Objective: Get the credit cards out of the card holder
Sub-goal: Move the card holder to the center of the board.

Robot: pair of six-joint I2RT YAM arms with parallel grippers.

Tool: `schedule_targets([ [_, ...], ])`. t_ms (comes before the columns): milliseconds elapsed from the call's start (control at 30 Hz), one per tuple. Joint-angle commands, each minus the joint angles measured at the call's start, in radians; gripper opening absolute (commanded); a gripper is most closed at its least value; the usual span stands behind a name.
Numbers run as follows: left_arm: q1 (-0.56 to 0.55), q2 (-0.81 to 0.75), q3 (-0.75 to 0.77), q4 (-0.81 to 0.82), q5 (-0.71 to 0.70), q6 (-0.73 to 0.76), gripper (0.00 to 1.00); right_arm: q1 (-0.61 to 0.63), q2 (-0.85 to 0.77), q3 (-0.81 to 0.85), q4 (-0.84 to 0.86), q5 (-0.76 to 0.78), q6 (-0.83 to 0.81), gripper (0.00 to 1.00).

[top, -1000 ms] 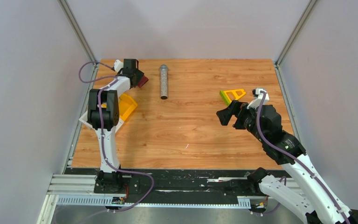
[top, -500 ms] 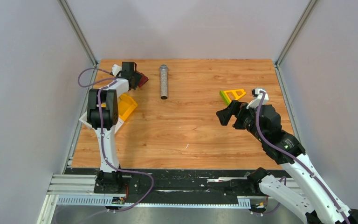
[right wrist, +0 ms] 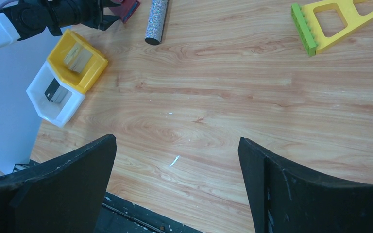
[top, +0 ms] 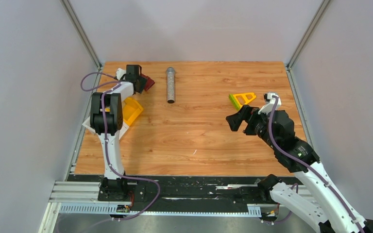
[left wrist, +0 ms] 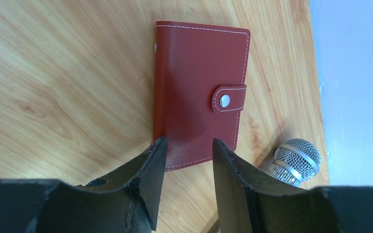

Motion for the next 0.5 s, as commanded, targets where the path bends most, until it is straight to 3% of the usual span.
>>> schedule_targets([
  [0,-0.038,-0.03,-0.012,-0.17,0.011,0.053,0.49,0.002,-0.022,0.002,0.035,0.008,0.009,1.0],
  [467,-0.099,-0.12,-0.044,-0.235,-0.058,0.169,0.47,0.002,-0.032,-0.005,0.034,0.008,0.02,0.99],
])
